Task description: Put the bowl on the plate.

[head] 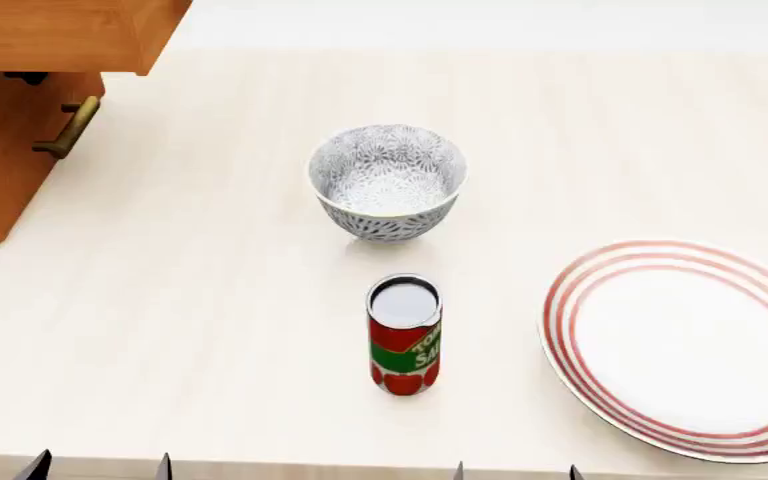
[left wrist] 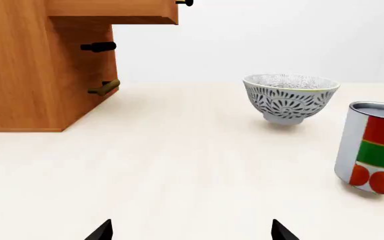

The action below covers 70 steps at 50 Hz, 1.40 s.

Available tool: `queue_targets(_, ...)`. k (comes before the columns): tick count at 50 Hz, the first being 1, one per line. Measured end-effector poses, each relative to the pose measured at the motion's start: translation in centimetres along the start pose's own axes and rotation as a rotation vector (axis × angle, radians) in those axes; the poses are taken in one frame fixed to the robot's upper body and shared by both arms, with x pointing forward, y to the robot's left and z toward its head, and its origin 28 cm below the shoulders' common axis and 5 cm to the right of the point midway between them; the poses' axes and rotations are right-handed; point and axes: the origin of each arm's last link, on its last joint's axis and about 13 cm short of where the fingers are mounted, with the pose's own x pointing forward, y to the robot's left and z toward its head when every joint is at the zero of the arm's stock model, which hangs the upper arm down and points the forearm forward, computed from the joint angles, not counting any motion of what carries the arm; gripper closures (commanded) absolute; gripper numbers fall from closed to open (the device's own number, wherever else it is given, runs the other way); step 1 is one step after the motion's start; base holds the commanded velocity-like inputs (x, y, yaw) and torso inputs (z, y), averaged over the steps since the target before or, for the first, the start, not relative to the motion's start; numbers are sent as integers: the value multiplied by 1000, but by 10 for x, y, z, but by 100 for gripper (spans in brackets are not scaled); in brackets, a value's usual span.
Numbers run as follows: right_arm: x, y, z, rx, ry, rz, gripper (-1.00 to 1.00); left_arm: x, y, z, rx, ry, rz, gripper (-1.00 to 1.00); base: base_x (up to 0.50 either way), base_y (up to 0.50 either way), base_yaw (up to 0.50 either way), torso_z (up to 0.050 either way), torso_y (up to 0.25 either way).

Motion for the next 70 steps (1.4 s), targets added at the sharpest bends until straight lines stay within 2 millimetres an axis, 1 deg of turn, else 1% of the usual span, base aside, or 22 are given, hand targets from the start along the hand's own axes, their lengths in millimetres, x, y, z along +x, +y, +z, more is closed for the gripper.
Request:
queue_targets(17,3,-3,6,17,15,-1,-100,1,-1,3,1,-11,-13,-100,0,0,0,0,0)
queue_targets(29,7,-9,20,-3,6,-29,-100,3,1,8,0,-30,-9,-100,0,0,0,0,0)
queue_targets(45,10,-19,37,-24,-9,-102,-100,11,3,19,-4,-68,8,-100,0,0,0,0,0)
queue_targets(58,12,-27,47,-37,-31,-122,-100,14,4,24,-5,-88,12,-100,0,0,0,0,0)
queue_targets(70,11,-33,52,-32,-41,-125,-100,15,5,27,-9,-98,17,-100,60,0,0,0,0)
